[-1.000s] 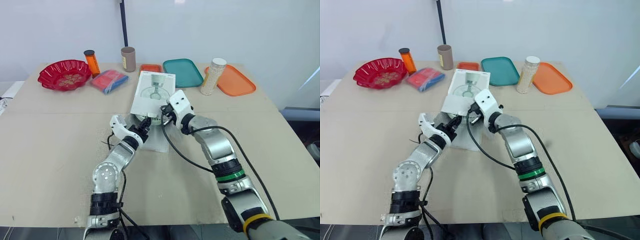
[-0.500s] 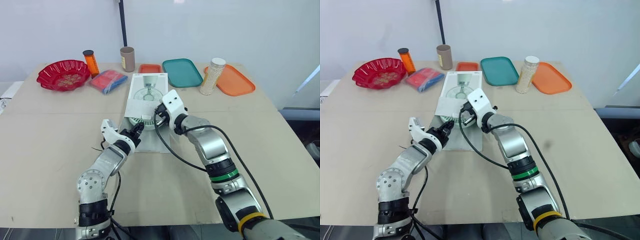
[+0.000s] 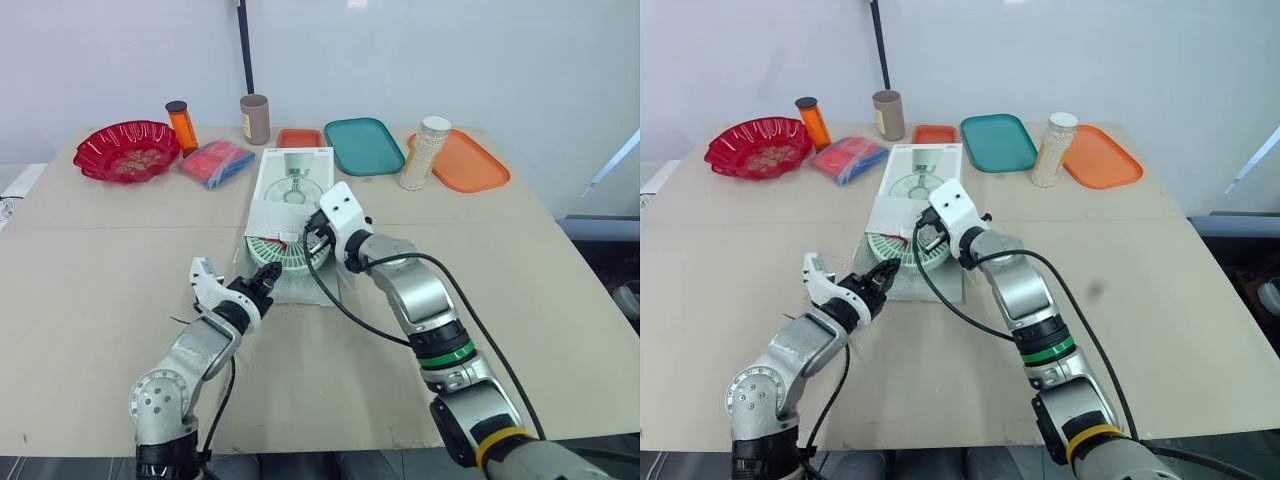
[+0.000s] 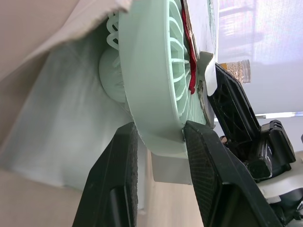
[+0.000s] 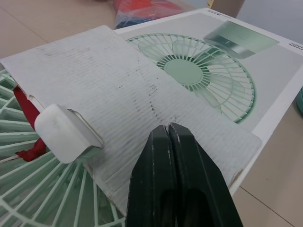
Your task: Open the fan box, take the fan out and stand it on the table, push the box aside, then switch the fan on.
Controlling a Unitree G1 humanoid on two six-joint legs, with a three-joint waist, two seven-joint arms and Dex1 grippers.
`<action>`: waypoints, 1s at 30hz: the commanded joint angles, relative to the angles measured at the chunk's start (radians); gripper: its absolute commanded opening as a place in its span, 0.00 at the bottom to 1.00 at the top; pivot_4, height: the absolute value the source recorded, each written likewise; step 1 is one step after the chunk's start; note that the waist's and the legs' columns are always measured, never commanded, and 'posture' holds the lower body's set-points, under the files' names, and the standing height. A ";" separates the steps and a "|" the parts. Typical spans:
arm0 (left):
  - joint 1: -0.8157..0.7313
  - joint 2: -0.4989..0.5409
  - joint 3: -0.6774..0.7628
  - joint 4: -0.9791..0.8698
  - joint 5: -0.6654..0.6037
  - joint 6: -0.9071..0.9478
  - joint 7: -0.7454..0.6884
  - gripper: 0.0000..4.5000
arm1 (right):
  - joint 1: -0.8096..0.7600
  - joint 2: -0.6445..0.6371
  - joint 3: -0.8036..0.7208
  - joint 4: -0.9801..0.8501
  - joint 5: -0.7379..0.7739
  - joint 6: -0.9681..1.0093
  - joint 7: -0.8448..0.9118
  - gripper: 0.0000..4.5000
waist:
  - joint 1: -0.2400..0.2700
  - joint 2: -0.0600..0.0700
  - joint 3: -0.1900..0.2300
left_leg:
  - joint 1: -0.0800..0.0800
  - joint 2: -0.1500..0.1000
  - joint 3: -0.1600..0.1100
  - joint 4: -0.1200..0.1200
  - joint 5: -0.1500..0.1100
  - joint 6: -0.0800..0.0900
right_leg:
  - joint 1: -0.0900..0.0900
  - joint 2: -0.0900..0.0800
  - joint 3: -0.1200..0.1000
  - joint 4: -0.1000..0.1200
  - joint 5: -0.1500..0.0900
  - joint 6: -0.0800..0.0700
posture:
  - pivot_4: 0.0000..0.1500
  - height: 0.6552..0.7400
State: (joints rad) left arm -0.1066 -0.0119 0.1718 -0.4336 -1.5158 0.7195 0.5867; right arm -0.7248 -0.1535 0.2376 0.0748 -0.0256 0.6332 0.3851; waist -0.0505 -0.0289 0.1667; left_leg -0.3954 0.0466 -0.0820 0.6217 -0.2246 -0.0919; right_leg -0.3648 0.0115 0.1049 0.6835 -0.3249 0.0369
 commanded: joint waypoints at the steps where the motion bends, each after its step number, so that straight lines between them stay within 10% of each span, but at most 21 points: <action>1: 0.043 0.059 0.007 -0.050 -0.012 0.001 0.040 0.23 | 0.044 -0.019 0.014 0.043 -0.020 0.052 -0.004 0.00 | 0.000 0.000 0.000 | 0.000 0.000 0.000 0.000 0.000 0.000 | 0.000 0.000 0.000 0.000 0.000 0.000 | 1.00 1.00; 25: 0.205 0.249 -0.074 -0.147 -0.033 -0.064 -0.063 0.23 | 0.001 -0.014 0.014 0.102 -0.017 0.019 0.012 0.00 | -0.001 -0.001 -0.001 | 0.003 0.000 0.001 -0.002 0.000 0.000 | 0.001 0.000 0.002 0.000 -0.001 0.000 | 1.00 1.00; 30: 0.217 0.259 -0.073 -0.143 -0.017 -0.076 -0.092 0.69 | 0.006 -0.018 0.016 0.097 -0.019 0.018 0.016 0.00 | 0.000 0.000 -0.002 | 0.003 0.000 0.002 -0.002 0.000 0.000 | 0.001 0.000 0.002 0.000 -0.001 0.000 | 1.00 1.00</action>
State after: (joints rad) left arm 0.0961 0.2367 0.0891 -0.5817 -1.5491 0.6539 0.4927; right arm -0.7509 -0.1567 0.2375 0.1142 -0.0256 0.6219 0.3966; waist -0.0504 -0.0291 0.1649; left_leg -0.3927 0.0467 -0.0804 0.6197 -0.2244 -0.0921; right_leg -0.3642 0.0118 0.1073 0.6833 -0.3256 0.0371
